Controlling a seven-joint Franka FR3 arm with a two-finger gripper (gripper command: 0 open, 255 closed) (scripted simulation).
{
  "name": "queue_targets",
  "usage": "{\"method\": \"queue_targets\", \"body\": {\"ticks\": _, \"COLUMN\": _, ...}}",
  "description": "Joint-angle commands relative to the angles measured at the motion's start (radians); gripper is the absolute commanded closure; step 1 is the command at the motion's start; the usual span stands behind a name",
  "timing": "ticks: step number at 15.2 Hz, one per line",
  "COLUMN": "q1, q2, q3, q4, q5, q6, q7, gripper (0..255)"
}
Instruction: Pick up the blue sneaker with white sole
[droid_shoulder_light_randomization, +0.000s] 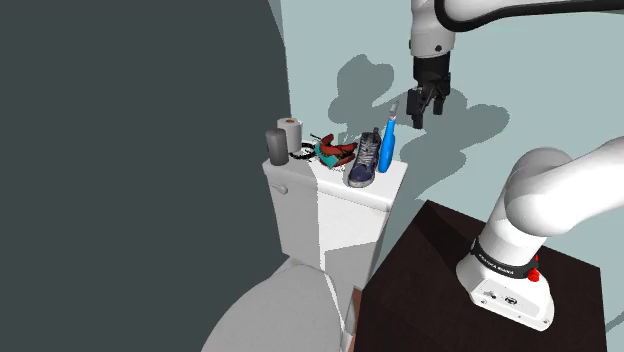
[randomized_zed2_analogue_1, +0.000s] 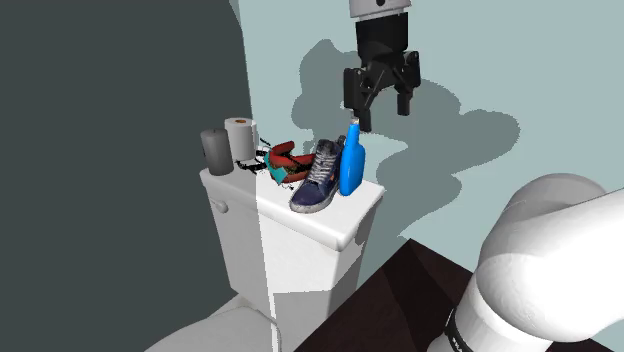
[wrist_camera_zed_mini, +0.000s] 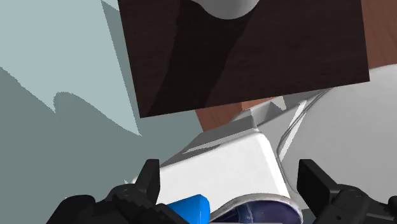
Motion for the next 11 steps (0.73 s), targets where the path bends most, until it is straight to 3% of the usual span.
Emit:
{"method": "queue_targets", "body": {"ticks": 1, "q1": 0.0, "q2": 0.0, "q3": 0.0, "q4": 0.0, "q5": 0.0, "q6": 0.0, "q7": 0.0, "gripper": 0}}
{"method": "queue_targets", "body": {"ticks": 11, "q1": -0.123, "q2": 0.264, "q3": -0.028, "q4": -0.007, "q5": 0.092, "q6": 0.397, "q7": 0.327, "gripper": 0}}
